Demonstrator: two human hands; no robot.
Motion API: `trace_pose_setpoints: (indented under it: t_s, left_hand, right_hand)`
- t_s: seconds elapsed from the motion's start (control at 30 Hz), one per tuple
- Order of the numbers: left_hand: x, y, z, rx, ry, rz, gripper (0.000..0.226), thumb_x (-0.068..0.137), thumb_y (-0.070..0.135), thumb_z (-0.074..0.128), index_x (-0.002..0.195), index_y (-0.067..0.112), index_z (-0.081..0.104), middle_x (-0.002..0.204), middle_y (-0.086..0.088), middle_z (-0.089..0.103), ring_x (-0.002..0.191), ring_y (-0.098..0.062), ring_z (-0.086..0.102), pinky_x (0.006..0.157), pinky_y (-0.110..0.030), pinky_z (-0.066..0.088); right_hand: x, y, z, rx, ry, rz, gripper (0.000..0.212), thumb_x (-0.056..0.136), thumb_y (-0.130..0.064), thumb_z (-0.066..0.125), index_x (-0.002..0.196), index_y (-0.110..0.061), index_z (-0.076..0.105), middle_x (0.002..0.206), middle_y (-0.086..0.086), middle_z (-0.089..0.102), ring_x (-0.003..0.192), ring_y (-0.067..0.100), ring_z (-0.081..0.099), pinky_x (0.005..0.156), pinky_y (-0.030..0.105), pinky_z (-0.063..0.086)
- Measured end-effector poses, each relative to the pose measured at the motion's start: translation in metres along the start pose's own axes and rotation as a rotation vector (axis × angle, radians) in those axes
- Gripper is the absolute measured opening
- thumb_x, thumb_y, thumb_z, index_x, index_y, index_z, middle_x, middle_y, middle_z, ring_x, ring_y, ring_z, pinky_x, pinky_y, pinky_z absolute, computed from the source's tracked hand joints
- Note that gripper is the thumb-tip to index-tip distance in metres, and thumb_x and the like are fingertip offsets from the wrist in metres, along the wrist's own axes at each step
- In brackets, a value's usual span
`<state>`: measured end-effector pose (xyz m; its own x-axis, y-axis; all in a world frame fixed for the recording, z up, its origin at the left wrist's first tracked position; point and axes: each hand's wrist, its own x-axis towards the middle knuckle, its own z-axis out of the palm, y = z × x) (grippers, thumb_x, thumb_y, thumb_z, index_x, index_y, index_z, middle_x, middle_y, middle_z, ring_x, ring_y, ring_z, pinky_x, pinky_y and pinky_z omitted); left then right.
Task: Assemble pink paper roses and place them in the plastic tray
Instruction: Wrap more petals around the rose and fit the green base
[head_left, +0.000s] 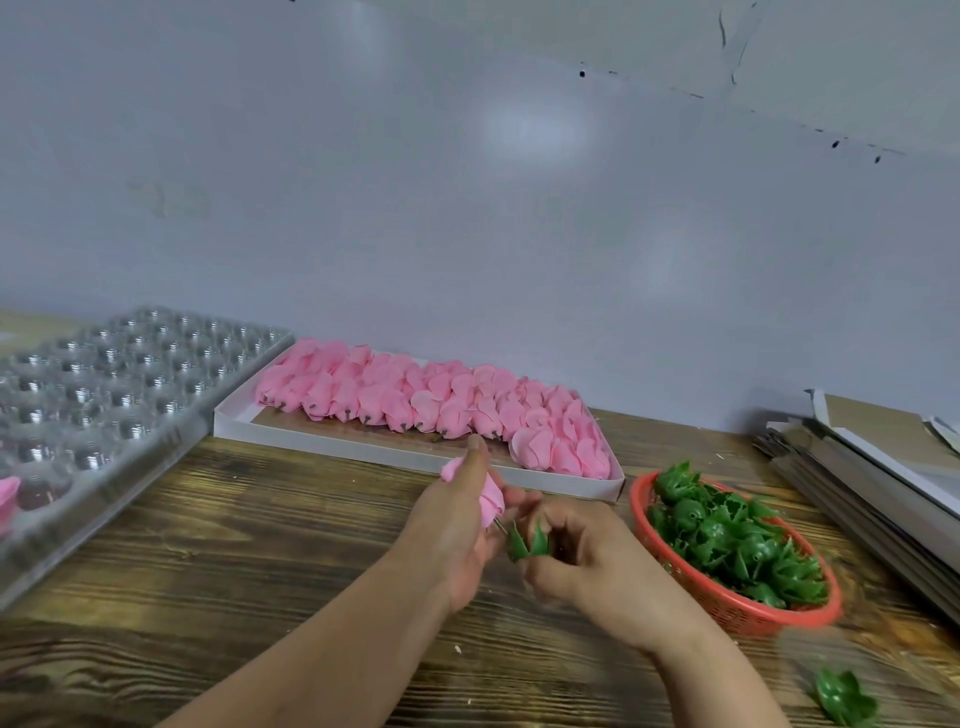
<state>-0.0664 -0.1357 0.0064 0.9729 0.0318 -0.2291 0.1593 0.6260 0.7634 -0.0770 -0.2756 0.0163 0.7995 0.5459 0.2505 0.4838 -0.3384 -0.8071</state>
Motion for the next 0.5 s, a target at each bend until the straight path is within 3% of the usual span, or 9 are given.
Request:
trace_pose_setpoints:
  t_s: [0.13, 0.23, 0.3, 0.4, 0.5]
  left_hand:
    - [0.0, 0.001, 0.0, -0.068, -0.006, -0.059, 0.04, 0.092, 0.046, 0.054, 0.083, 0.007, 0.056, 0.058, -0.008, 0.067, 0.056, -0.021, 0.07, 0.059, -0.034, 0.055]
    - [0.002, -0.002, 0.0, -0.071, -0.002, -0.072, 0.039, 0.092, 0.046, 0.055, 0.081, 0.009, 0.054, 0.06, -0.008, 0.068, 0.06, -0.02, 0.071, 0.057, -0.031, 0.053]
    - [0.003, -0.004, -0.001, -0.045, 0.002, -0.068, 0.039, 0.092, 0.046, 0.055, 0.08, 0.009, 0.054, 0.061, -0.009, 0.069, 0.061, -0.02, 0.07, 0.056, -0.03, 0.053]
    - [0.005, -0.007, -0.002, 0.016, -0.01, -0.06, 0.04, 0.092, 0.045, 0.056, 0.076, 0.008, 0.057, 0.064, -0.01, 0.069, 0.061, -0.02, 0.07, 0.058, -0.03, 0.054]
    - [0.005, -0.01, -0.004, 0.045, -0.028, -0.07, 0.051, 0.09, 0.045, 0.058, 0.054, 0.01, 0.068, 0.066, -0.009, 0.071, 0.059, -0.019, 0.07, 0.053, -0.029, 0.053]
  right_hand:
    - [0.001, -0.003, 0.006, -0.145, 0.047, -0.039, 0.025, 0.072, -0.008, 0.069, 0.065, 0.001, 0.047, 0.075, 0.006, 0.06, 0.073, 0.023, 0.055, 0.069, 0.036, 0.044]
    - [0.0, -0.004, 0.007, -0.256, -0.011, -0.064, 0.022, 0.073, -0.001, 0.069, 0.063, 0.001, 0.05, 0.068, -0.012, 0.051, 0.068, 0.0, 0.048, 0.064, 0.015, 0.037]
    - [-0.001, -0.004, 0.007, -0.291, -0.068, -0.042, 0.023, 0.072, 0.001, 0.068, 0.061, -0.011, 0.052, 0.069, -0.016, 0.048, 0.069, -0.003, 0.048, 0.065, 0.009, 0.033]
    - [0.0, -0.006, 0.008, -0.368, -0.141, -0.034, 0.036, 0.071, -0.001, 0.066, 0.056, -0.028, 0.047, 0.069, -0.013, 0.049, 0.068, 0.002, 0.048, 0.064, 0.013, 0.035]
    - [0.0, -0.006, 0.009, -0.424, -0.091, -0.007, 0.024, 0.071, -0.005, 0.068, 0.061, -0.019, 0.051, 0.075, -0.007, 0.054, 0.072, 0.008, 0.052, 0.066, 0.023, 0.043]
